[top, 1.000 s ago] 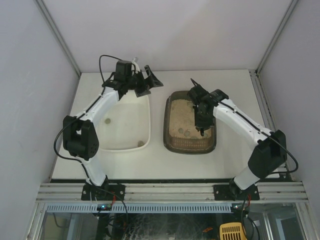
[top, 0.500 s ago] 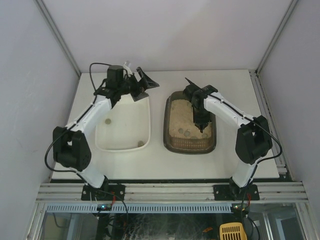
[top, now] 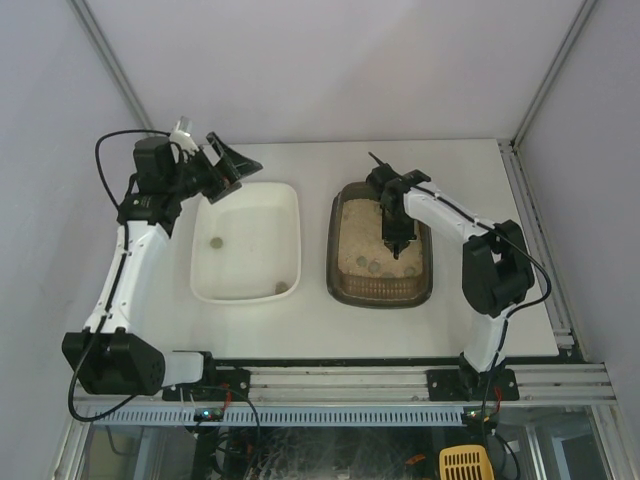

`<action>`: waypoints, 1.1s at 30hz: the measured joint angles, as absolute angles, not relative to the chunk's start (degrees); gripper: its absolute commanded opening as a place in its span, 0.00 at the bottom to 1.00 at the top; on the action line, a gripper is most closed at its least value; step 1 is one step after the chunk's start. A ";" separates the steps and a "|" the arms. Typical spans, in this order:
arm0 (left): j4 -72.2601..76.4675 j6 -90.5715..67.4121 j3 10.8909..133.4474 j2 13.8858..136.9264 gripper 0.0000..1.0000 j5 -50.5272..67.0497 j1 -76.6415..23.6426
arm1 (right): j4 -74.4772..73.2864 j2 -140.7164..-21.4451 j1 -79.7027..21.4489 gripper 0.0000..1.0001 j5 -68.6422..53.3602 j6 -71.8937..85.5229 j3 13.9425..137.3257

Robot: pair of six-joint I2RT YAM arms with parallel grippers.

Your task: Clean the litter box

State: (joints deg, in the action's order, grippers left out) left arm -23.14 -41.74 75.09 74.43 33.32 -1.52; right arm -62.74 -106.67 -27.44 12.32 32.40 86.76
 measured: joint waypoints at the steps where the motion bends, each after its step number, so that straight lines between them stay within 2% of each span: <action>1: -24.49 -40.69 75.09 73.93 1.00 33.43 -1.41 | -62.17 -106.89 -27.40 0.00 11.66 32.38 86.76; 11: -29.91 -36.38 71.72 73.52 1.00 33.10 -0.86 | -55.90 -106.98 -25.71 0.00 2.26 32.34 86.08; 24: -29.71 -35.44 71.22 73.54 1.00 32.82 -0.86 | -45.54 -106.69 -21.39 0.00 -13.93 33.56 78.22; 33: -29.63 -35.33 70.81 73.54 1.00 32.58 -0.84 | -42.04 -98.26 -19.59 0.00 -21.43 36.56 69.19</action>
State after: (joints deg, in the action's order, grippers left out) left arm -29.63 -35.33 70.81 73.54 32.58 -0.84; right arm -42.04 -98.26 -19.59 -21.43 36.56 69.19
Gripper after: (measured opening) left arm 0.996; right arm 0.127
